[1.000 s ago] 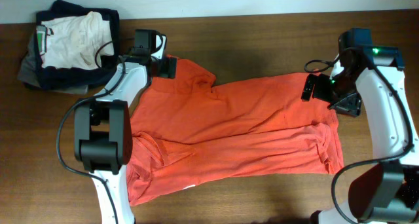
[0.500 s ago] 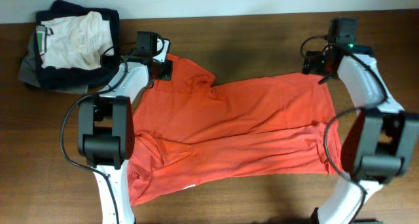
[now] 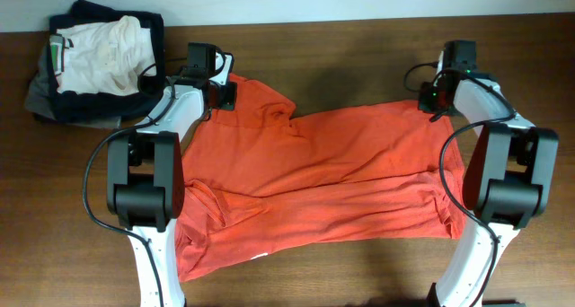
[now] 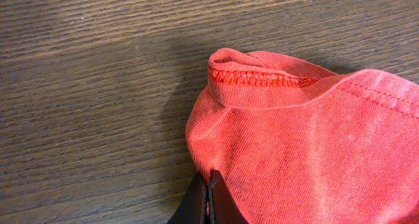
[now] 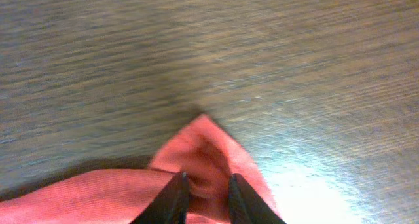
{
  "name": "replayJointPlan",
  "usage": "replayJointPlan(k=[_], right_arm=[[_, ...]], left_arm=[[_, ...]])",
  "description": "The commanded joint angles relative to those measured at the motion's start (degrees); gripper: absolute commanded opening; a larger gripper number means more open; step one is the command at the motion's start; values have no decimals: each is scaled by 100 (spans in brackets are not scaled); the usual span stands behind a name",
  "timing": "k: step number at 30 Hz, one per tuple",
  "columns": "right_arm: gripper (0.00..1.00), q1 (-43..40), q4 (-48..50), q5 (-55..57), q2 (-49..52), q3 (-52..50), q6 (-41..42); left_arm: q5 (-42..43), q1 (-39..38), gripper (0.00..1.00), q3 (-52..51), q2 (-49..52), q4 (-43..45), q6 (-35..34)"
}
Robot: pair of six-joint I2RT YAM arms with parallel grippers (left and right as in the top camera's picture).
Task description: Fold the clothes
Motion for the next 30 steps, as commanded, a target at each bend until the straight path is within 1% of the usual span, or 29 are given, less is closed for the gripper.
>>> replayJointPlan(k=[1,4,5,6,7,8,9,10,11,12,15,16,17,18,20,21,23,24,26,27,29,30], right_arm=[[4,-245,-109,-22,116,42,0],[4,-356,-85,-273,116,59,127],[6,-356,-79,-271,116,59,127],[72,-350,-44,-291,116,59,127],[83,-350,-4,-291,116,59,127],[85,-350,15,-293,116,59,127],[89,-350,44,-332,116,59,125],[89,-350,63,-496,116,59,125],[89,-348,85,-616,118,52,125],[84,-345,105,-723,149,52,127],[48,-348,98,-721,422,52,127],[33,-348,105,-719,472,52,129],[15,-348,129,-721,470,55,129],[4,-352,79,-719,459,151,131],[4,-352,-271,-719,457,492,149],[4,-358,-627,-717,457,839,149],[4,-358,-1051,-717,457,1204,164],[4,-363,-1388,-715,455,1397,170],[4,-448,-2031,-651,452,1735,184],[4,-520,-2315,-667,452,1893,264],[4,-826,-3265,-741,437,2439,627],[4,-960,-3674,-916,417,2675,629]], left_arm=[[46,7,1,-92,334,-46,31],[50,7,1,98,166,-142,26],[46,7,1,129,20,-162,28],[46,7,1,129,-46,-166,28],[46,7,1,127,-46,-181,28],[46,7,1,127,-46,-212,28],[46,7,1,127,-46,-203,28],[46,7,1,127,-46,-205,28],[46,7,1,127,-46,-205,28],[46,7,1,127,-46,-208,28],[46,7,1,127,-46,-249,28],[46,7,1,127,-46,-254,31],[44,7,1,127,-46,-251,31],[46,7,1,127,-50,-247,31],[46,7,1,133,-216,-341,31],[46,7,1,133,-470,-522,28],[46,7,1,133,-841,-970,28],[46,7,1,133,-1054,-1274,24],[46,9,1,133,-1565,-1996,-192],[44,9,1,133,-1816,-2465,-190],[46,72,1,133,-2319,-3397,-212],[46,109,1,133,-2476,-3659,-262]])
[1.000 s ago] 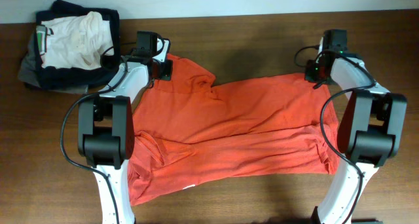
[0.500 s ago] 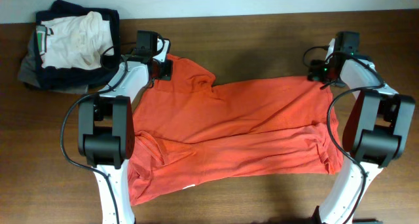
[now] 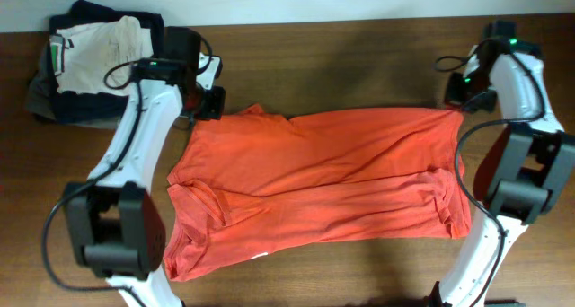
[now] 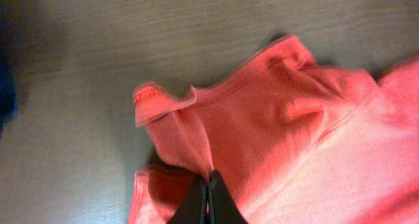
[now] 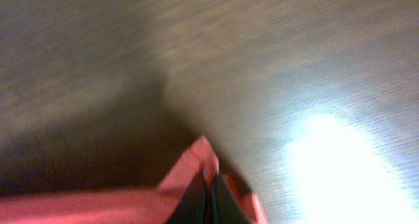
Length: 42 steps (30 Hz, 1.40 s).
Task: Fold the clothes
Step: 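Fold the top edge down toward the bottom with both grippers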
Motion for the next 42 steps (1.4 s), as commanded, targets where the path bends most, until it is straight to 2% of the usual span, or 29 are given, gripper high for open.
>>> replayJointPlan(k=[1,3,7,9,11,12,14,16,18,21,22,23,24,27,30,31,32,33,35,36,37,40,41,42], right_arm=[[4,-470,-968,-487,-98,741,251],[4,-660,-1648,-949,-413,796,278],[4,-656,-2879,-949,-776,761,203],[4,-662,-3333,-787,-802,745,146],[4,-673,-3364,-380,-1121,538,267],[4,-671,-3364,7,-1300,494,452],[4,-671,-3364,85,-1580,387,470],[4,-619,-3357,199,-1961,-426,426],[4,-710,-2889,321,-2124,-1414,479],[5,-782,-2424,321,-2120,-2133,518],[79,-778,-2341,319,-2120,-2323,516],[99,-778,-2339,319,-2120,-2337,516],[99,-778,-2326,319,-2120,-2330,516],[99,-780,-2011,310,-2120,-2330,518],[99,-778,-1714,-39,-2116,-2402,516],[99,-774,-1668,-52,-2114,-2476,516],[98,-767,-1626,-203,-2114,-2625,514],[73,-767,-1471,-356,-2114,-2863,514],[38,-754,-1150,-629,-2116,-3333,514],[24,-715,-1078,-699,-2114,-3423,514],[17,-555,-1027,-761,-2114,-3493,514],[24,-125,-901,-752,-2114,-3493,514],[36,-7,-861,-737,-2114,-3493,511],[43,46,-835,-734,-2114,-3493,507]], left_arm=[[39,188,1,13,-793,-710,-212],[35,321,1,13,-1237,-1316,-210],[61,588,1,-35,-1401,-2352,-212],[52,586,1,-35,-1403,-2798,-345],[35,579,1,-55,-1410,-3075,-361],[39,579,1,-181,-1412,-3132,-409],[37,553,1,-691,-1412,-3058,-496],[39,553,1,-1425,-1432,-2656,-651],[81,555,1,-2107,-1432,-2256,-750],[79,553,1,-2741,-1432,-2090,-750],[81,555,27,-2918,-1432,-2002,-750],[81,553,87,-2946,-1432,-1996,-774],[98,553,99,-2946,-1432,-1991,-772],[109,553,99,-2946,-1432,-1836,-772],[1137,457,97,-2946,-1432,-1113,-654],[1178,317,89,-2964,-1429,-1036,-592],[1200,72,44,-3071,-1425,-885,-595],[1217,-127,16,-3246,-1425,-695,-601],[1303,-396,8,-3818,-1425,-168,-686],[1296,-393,1,-3932,-1414,48,-737],[1296,-374,1,-3958,-1325,343,-922],[1285,-321,1,-3958,-608,599,-944],[1233,-245,1,-3958,-350,693,-946],[1213,-79,1,-3956,-164,796,-946]])
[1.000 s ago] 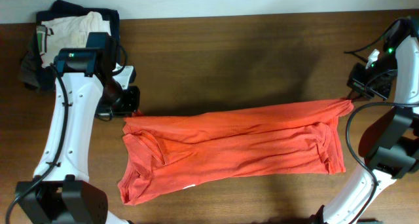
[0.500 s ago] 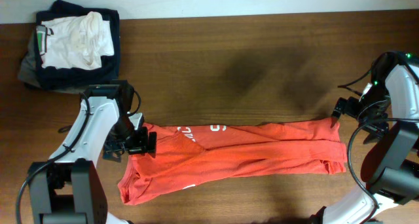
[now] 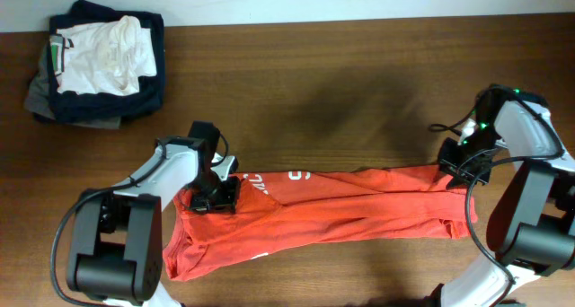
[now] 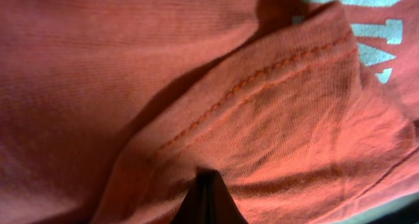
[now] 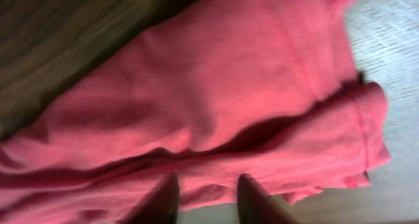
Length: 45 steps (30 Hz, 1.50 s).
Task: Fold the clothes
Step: 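Fold the top edge down toward the bottom with both grippers, then grasp the strip's right end with the right gripper and fold it left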
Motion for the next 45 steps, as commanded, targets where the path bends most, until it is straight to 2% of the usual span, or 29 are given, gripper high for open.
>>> replayJointPlan(k=[1,2,3,4,8,11,12,13,14,15,18,19,20,22,23,24,27,28,30,33,35,40,44,45], right_arm=[[49,138,44,-48,-66,-20,-26],[67,138,37,-50,-68,-20,-26],[79,138,35,-50,-68,-20,-48],[84,142,37,-55,-68,-20,-164],[89,153,46,-101,-66,-20,-339],[91,330,501,-372,-68,-328,-435],[92,400,887,-957,-66,-581,-782],[93,492,1414,-1753,-68,-901,-1147],[97,527,1569,-1910,-66,-1005,-1193],[100,590,1727,-2041,-66,-1130,-1283],[100,1023,2223,-2214,-66,-1609,-1244],[96,1211,2249,-2214,-68,-1672,-1067],[83,1467,2271,-2210,-66,-1714,-767],[61,1803,2312,-2170,-66,-1722,-741],[14,1915,2334,-1759,-68,-1722,-251],[4,1919,2354,-1364,-68,-1720,48],[4,1613,2116,-1005,-68,-1480,107],[4,1290,1609,-623,-68,-1102,107],[4,756,518,-258,-79,-188,59],[4,944,-608,-297,-79,778,-109],[4,1545,-457,-376,-79,820,-175],[4,3021,343,-1552,-76,817,-146],[4,4297,1314,-1545,-46,651,492],[42,4492,1495,-1543,-44,651,603]], left_arm=[[-306,407,1,-79,640,337,-118],[-605,621,1,-79,693,424,-227],[-1213,1003,1,-79,739,573,-446],[-1596,1370,1,-76,743,726,-549],[-1698,2699,1,612,741,542,-608],[-1687,2839,0,1886,730,-673,-605],[-1683,2778,13,2402,713,-1095,-605],[-1683,2667,68,2874,708,-1410,-605],[-1681,2610,99,2951,708,-1414,-608],[-1652,2588,99,2959,708,-1408,-605],[-1401,2588,99,2957,710,-1384,-610],[-1329,2590,99,2957,710,-1410,-610],[-1294,2588,99,2957,710,-1438,-610],[-1294,2588,99,2957,710,-1471,-610],[-1294,2588,99,2957,710,-1499,-608],[-1294,2588,99,2953,710,-1537,-608],[-1198,2588,99,2953,710,-1554,-605],[-815,2542,99,2953,710,-1569,-387],[-643,2271,99,2953,710,-1521,-208],[-765,1502,99,2953,710,-1311,11],[-765,1285,99,2953,710,-1064,11],[-807,1255,99,2942,710,-1115,-17],[-804,1255,99,2942,710,-1073,-114],[-804,1255,99,2942,710,-1078,-114]])
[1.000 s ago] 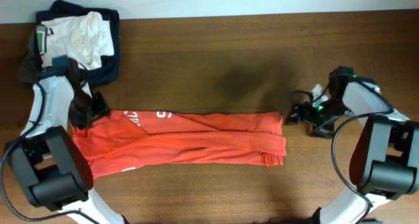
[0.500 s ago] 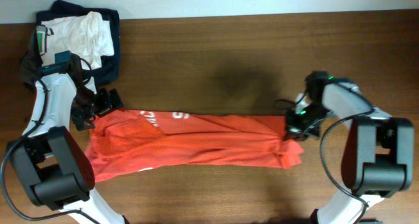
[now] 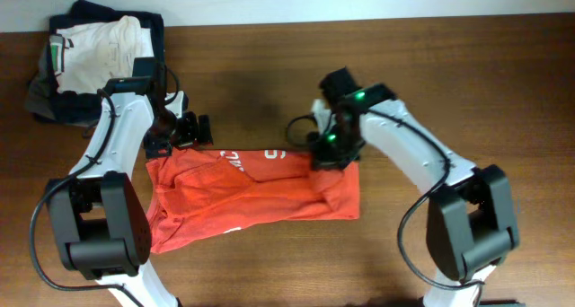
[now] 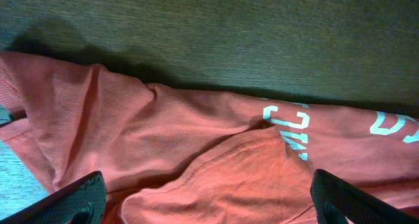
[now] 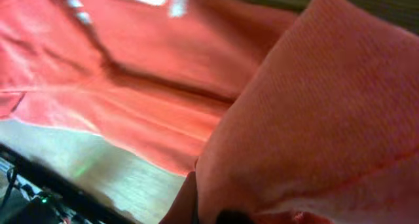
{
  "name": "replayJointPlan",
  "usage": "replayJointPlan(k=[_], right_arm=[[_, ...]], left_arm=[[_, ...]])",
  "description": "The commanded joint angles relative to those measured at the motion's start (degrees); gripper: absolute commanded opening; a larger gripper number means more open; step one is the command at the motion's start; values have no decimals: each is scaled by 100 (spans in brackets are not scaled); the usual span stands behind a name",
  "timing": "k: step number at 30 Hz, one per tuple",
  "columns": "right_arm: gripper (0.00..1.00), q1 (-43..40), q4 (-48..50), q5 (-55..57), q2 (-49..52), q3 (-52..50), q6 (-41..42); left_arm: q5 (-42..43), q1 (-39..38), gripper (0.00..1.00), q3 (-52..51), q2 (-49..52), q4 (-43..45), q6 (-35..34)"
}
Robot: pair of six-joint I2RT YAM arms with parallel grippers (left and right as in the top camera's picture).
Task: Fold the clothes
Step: 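Grasp the strip's right end with the right gripper and fold it left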
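Observation:
An orange shirt (image 3: 252,195) with white lettering lies on the wooden table as a folded band, its right end turned back over the middle. My right gripper (image 3: 325,154) is shut on that turned-over end at the band's far edge; in the right wrist view the orange cloth (image 5: 314,106) fills the frame and hides most of the right gripper (image 5: 213,211). My left gripper (image 3: 184,129) hangs open just beyond the shirt's far left edge. In the left wrist view the left gripper (image 4: 206,207) is spread wide over the shirt (image 4: 196,145), holding nothing.
A pile of folded clothes (image 3: 94,60), dark blue with cream on top, sits at the far left corner close to my left arm. Bare brown table (image 3: 422,74) stretches right of the shirt and behind it.
My right gripper was at the shirt's right end and is now at the middle, with that end folded over. The left gripper has let go and sits open further back.
Both grippers first held the far corners of the spread shirt. They then held those corners further apart, the cloth stretched flat. Later the far edge lay toward the front, making a long narrow band. Now the band's right end is folded over its middle.

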Motion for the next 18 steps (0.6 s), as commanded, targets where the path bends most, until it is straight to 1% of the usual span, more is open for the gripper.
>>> replayJointPlan(k=[1,2,4,6,7,8,10,13,14,15,16,17,18], right_arm=[[84,380,221,-94,-46,-42,297],[99,459,210,-96,-46,-42,299],[99,382,-2,-94,-48,28,254],[99,2,-542,-92,-48,254,-52],[99,-155,-634,13,-48,254,-72],[99,-236,-717,348,-46,214,-72],[99,-168,-595,507,-46,-24,-72],[99,411,125,448,-46,-654,-63],[93,533,254,420,-46,-713,-66],[74,704,398,402,-46,-734,-50],[40,890,494,400,-46,-734,-48],[17,1003,496,404,-46,-734,31],[4,1058,494,402,-46,-734,254]], left_arm=[[-20,20,99,20,-33,-9,-9],[-20,20,99,20,-33,-11,-9],[-20,20,99,20,-33,-9,-9],[-20,20,99,20,-33,-9,-9],[-20,20,99,20,-33,-9,-9],[-20,20,99,20,-33,-9,-9],[-20,20,99,20,-33,-9,-9],[-20,20,99,20,-33,-9,-9],[-20,20,99,20,-33,-11,-9],[-17,20,99,20,-33,-11,-9],[-17,20,99,20,-33,-13,-9],[-17,20,99,20,-33,-15,-9],[-20,20,99,20,-33,-15,-9]])
